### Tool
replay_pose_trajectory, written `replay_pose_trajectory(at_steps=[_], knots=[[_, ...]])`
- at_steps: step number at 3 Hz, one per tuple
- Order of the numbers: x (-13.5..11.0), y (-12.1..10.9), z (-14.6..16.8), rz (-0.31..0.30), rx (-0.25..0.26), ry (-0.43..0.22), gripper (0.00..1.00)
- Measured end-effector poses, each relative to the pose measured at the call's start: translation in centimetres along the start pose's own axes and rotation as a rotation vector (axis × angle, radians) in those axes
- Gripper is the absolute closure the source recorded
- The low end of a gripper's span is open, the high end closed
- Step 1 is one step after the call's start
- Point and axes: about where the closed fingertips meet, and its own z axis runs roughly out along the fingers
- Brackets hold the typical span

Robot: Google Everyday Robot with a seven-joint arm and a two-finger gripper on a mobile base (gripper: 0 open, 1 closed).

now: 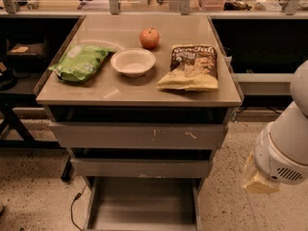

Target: Close bottom drawer

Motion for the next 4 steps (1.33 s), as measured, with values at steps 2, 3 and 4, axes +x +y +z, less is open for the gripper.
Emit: replay_pose_trajectory(at_steps=[2,3,4], knots=[[1.1,2.8,13.0,0.066,-0.174,-0.065,1.0],[1.8,3.6,20.9,0.109,-0.273,-0.079,1.0],[1.8,3.6,20.8,0.109,-0.272,-0.079,1.0]])
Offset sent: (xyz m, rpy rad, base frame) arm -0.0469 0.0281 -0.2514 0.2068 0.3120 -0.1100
